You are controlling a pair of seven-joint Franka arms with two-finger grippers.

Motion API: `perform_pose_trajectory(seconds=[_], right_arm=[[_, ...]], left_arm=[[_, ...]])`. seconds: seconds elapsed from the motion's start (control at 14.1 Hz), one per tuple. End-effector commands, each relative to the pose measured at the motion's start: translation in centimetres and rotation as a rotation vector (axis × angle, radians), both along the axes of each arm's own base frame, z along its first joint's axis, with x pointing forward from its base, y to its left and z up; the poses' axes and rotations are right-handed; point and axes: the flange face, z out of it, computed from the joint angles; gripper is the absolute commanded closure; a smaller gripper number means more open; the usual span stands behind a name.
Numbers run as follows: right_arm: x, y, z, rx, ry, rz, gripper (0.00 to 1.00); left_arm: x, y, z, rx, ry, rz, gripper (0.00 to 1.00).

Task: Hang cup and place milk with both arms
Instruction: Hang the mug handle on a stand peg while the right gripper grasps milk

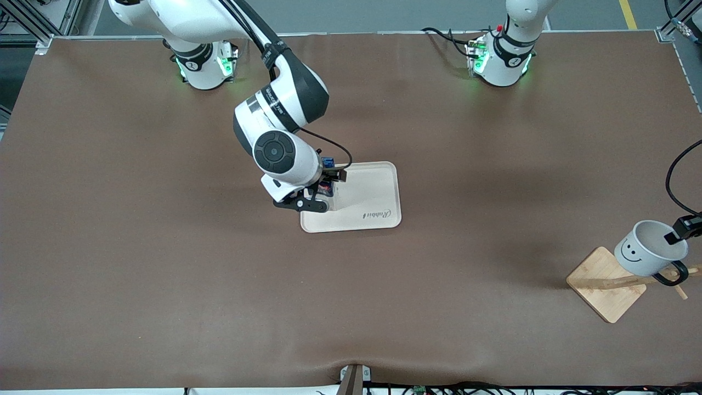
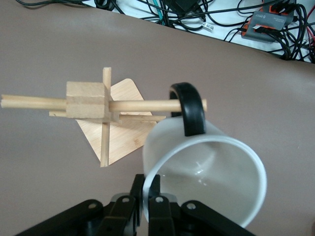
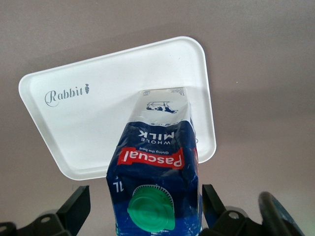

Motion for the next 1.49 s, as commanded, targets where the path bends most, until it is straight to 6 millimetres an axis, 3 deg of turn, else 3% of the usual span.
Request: perform_pose_trajectory(seconds=[0.0,0.07,0.28,0.57,0.64,0.71,0.78,0.85,0.92,1.14,1.28,1.42], right_arm=[[-0.5,-0.2,-0.1,0.002,0.001,0.016,0.00],[-0.6,-0.1,-0.1,0.001,0.001,0.018,0.00],[-1.3,0.1,-1.6,-0.015,-0.004,0.028,0.00],[-1.7,0.4,-1.7,-0.024,-0.004,0.031,0.03],[-1.7,0.4,-1.8,-0.026,-0.004,0.031,0.14],[-1.7,0.4,-1.8,-0.029,-0.002,0.029,0.42],[-1.7,0.4,-1.7,-0.029,0.001,0.026,0.75],[-1.6,0.3,-1.7,-0.027,0.001,0.024,0.91],[-1.6,0.2,-1.7,-0.027,0.001,0.021,1.00],[0.3,-0.5,0.8,0.032,0.011,-0.107,1.00],[3.1,-3.1,4.0,0.184,0.087,-0.241,1.00],[4.7,-5.6,6.9,0.228,0.145,-0.265,1.00]], left_arm=[[0.3,0.8,-0.7,-0.001,-0.007,-0.039,0.28],[0.4,0.6,-0.7,0.002,-0.013,-0.050,0.00],[0.8,-1.4,0.0,0.002,-0.024,-0.064,0.00],[0.6,-5.0,2.2,0.035,-0.029,-0.113,0.00],[0.2,-5.7,2.7,0.039,-0.010,-0.124,0.00],[-0.2,-6.8,3.5,0.049,0.005,-0.138,0.00],[-0.6,-8.0,4.1,0.058,0.028,-0.143,0.00],[-1.3,-8.6,4.9,0.087,0.053,-0.136,0.00],[-1.8,-10.2,5.8,0.110,0.071,-0.140,0.00],[-3.6,-12.8,8.1,0.136,0.118,-0.140,0.00],[-4.7,-13.7,9.3,0.154,0.146,-0.145,0.00],[-5.4,-14.1,9.9,0.165,0.164,-0.157,0.00]])
